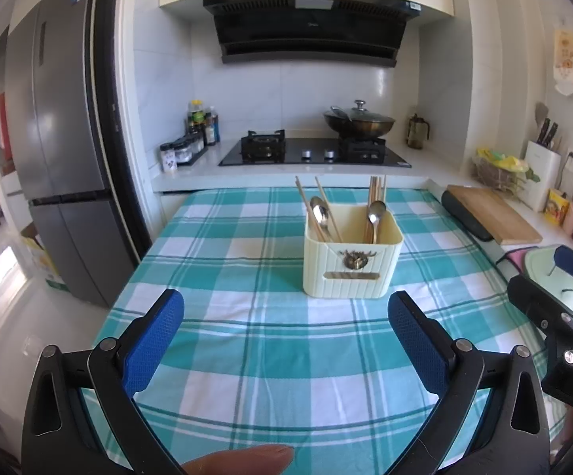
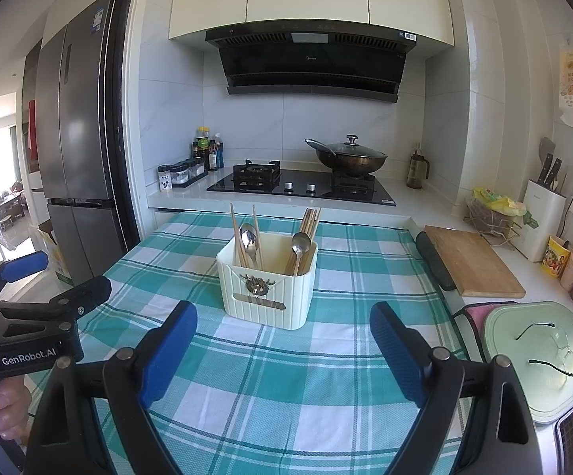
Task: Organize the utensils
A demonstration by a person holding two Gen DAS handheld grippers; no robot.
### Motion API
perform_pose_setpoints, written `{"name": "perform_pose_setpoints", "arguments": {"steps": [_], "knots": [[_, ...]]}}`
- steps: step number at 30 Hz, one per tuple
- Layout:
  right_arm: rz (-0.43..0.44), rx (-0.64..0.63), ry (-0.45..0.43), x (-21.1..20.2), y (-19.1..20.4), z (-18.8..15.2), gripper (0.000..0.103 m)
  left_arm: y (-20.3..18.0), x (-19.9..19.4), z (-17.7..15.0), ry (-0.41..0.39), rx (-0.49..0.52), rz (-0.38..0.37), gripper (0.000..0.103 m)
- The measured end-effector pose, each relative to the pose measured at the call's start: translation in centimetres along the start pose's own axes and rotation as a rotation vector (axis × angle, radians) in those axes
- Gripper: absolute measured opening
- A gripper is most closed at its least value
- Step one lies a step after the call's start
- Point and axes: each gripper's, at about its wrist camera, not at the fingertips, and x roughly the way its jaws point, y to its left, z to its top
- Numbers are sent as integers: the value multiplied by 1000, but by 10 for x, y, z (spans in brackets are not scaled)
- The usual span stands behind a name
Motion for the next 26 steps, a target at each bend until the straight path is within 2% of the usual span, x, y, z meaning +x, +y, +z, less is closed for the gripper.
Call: {"name": "perform_pose_setpoints", "arguments": {"steps": [22,26], "knots": [[-2,-5,9,-1,-1,-2,91,-1,4,-3,11,3,-9,103],[-5,-5,16,3,-3,-3,91,-3,10,-5,14,12,18,103]]}}
